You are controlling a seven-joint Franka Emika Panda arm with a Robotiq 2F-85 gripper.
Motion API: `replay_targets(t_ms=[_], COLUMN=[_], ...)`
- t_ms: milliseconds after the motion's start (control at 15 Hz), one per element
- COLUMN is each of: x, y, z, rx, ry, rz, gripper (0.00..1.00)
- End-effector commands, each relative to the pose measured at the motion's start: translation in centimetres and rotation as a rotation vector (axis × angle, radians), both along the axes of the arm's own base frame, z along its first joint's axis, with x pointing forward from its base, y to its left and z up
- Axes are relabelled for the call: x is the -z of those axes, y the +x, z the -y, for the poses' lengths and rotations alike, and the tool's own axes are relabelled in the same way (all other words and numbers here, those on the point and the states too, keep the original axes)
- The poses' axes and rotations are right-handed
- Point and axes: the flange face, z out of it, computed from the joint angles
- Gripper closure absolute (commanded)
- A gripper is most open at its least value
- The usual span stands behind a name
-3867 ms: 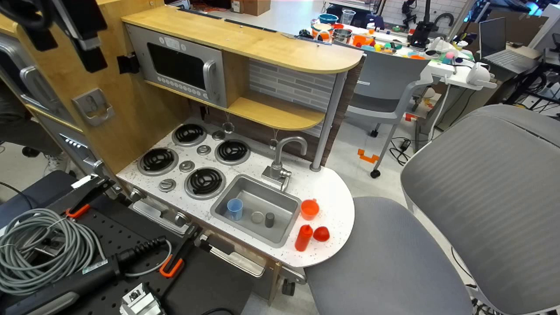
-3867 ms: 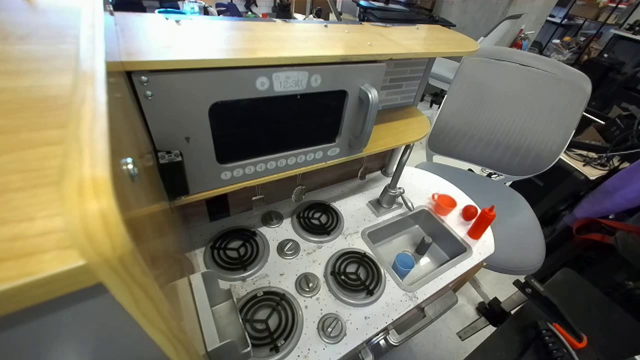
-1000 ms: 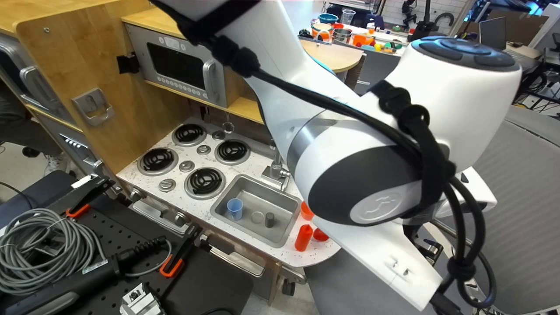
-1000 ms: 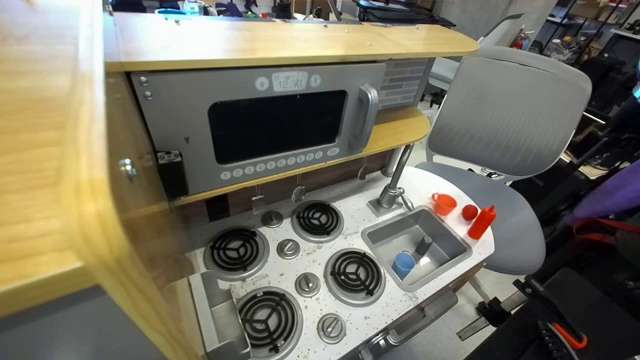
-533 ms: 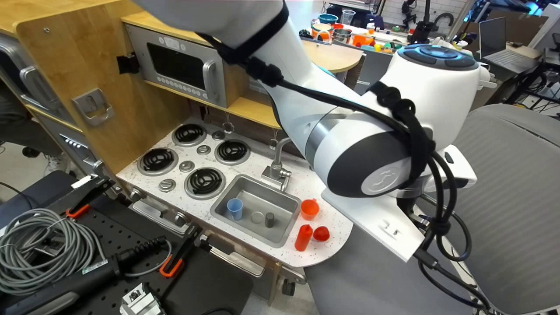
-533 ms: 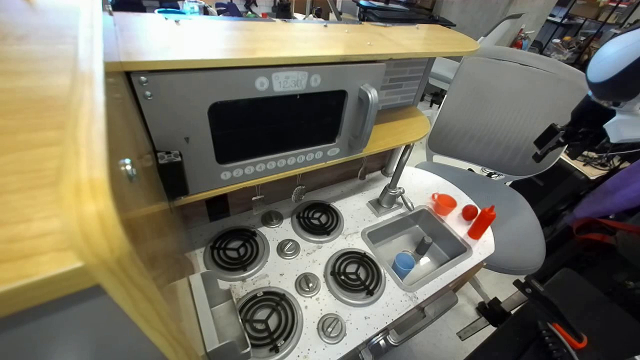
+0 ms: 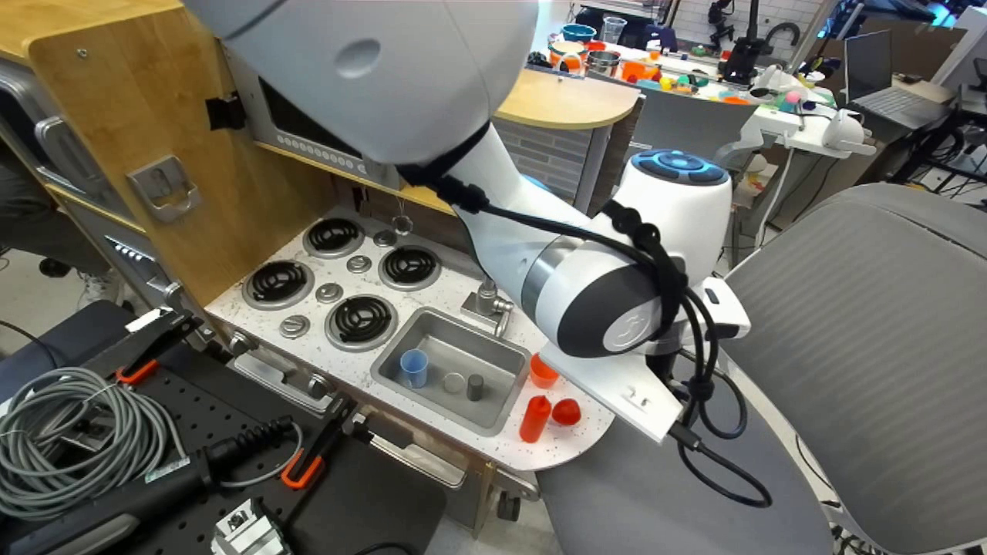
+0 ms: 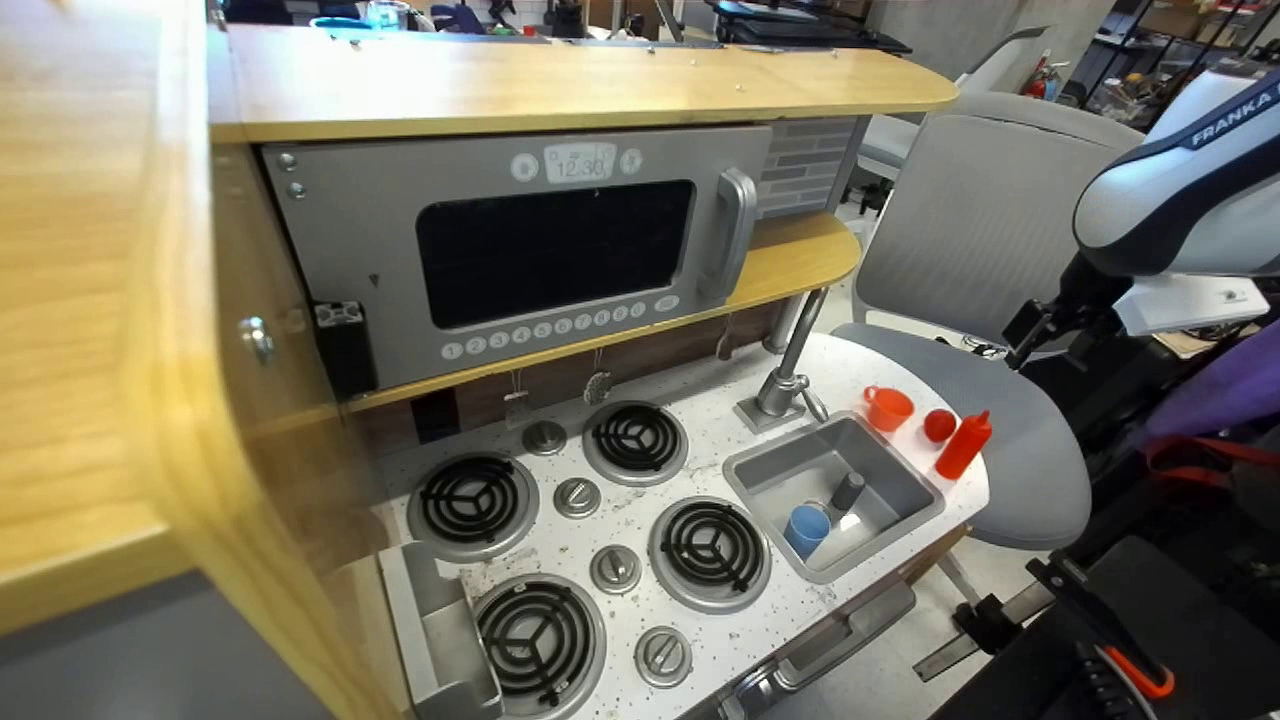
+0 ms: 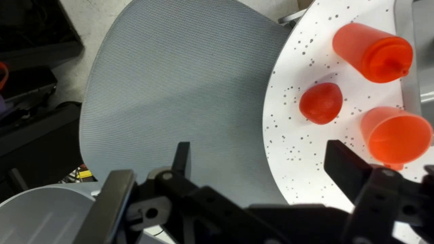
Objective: Put the rightmost red object in the sink
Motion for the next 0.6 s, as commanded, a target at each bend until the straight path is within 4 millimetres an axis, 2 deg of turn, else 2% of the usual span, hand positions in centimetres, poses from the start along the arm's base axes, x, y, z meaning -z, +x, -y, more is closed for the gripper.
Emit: replay_targets(t_ms=[0,133,533], x=[3.1,4.7,6.6], y=[1.3,1.6,3.0], z=[-1.2,-2.1,-4.1], rx=[-0.036,-0.056,-0.12], ry=[0.019,0.025,0.038], rz=[-0.038,-0.05,-0.076], gripper=[0.0,0.0,0.0])
